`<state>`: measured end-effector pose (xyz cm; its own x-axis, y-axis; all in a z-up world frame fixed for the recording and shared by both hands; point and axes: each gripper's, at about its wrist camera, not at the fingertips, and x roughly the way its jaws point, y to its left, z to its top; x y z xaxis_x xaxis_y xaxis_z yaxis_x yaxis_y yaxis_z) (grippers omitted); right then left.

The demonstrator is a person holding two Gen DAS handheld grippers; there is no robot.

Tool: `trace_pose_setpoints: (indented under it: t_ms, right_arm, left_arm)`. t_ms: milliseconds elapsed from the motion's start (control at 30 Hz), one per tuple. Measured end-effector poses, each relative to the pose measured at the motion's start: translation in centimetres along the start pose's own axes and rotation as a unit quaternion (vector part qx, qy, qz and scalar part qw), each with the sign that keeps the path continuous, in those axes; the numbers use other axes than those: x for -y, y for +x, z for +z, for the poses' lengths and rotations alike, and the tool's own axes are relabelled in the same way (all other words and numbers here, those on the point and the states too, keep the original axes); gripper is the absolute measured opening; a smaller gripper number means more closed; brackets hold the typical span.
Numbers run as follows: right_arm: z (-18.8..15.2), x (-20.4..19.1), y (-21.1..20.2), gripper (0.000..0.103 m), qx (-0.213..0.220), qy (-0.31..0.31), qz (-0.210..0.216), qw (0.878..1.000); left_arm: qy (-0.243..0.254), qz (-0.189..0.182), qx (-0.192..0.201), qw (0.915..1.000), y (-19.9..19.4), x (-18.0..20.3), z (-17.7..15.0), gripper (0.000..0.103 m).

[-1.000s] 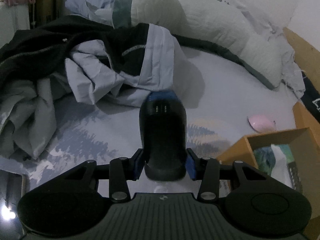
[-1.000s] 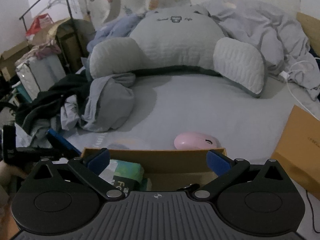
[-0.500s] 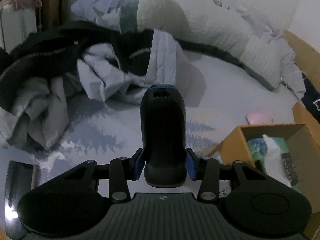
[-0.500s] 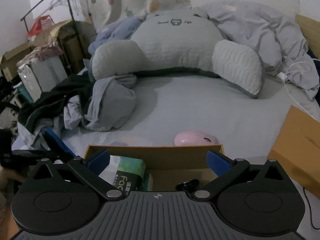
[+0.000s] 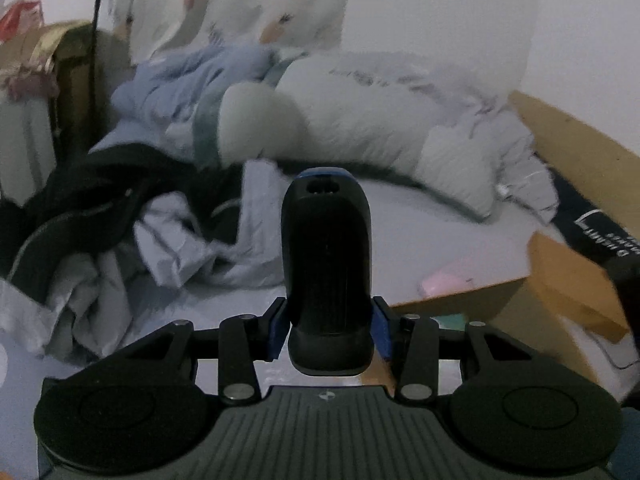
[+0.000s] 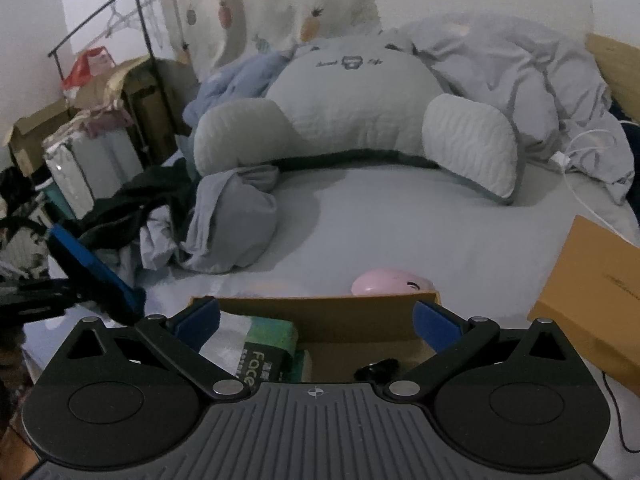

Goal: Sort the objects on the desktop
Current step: 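Lift the blue shaver with the left tool and carry it to the box, then lower the shaver into the box and open the left tool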

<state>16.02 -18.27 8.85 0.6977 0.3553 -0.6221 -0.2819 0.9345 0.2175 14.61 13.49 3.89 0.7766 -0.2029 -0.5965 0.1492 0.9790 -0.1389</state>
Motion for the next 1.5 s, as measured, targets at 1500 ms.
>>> trace_pose_setpoints:
  t_ms: [1500]
  right_arm:
    - [-5.0,9.7,-5.6,0.103,0.012,0.068,-0.038,0.997]
  left_arm:
    - [0.065,-0.104,-0.157,0.98,8.3,19.2,-9.7,0.044]
